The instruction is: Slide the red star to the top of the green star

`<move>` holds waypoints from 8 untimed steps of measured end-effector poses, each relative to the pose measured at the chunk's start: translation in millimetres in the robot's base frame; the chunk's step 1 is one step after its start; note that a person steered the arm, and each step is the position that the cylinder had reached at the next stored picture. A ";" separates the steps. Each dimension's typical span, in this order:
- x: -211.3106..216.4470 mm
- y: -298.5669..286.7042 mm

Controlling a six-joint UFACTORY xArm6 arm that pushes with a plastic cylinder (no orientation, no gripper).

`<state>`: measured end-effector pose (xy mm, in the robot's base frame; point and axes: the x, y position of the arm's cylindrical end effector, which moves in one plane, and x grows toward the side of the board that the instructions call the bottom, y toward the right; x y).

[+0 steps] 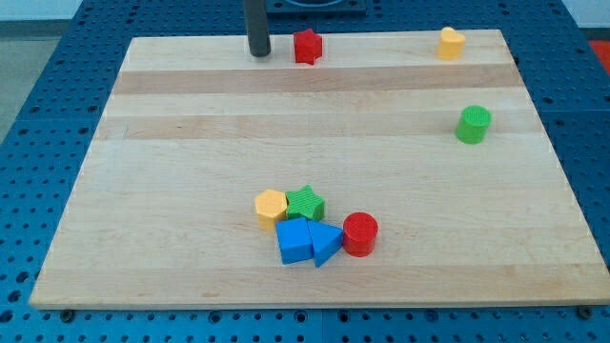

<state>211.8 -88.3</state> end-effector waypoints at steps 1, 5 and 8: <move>-20.1 0.1; -9.9 77.3; 59.1 89.7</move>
<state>270.9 1.4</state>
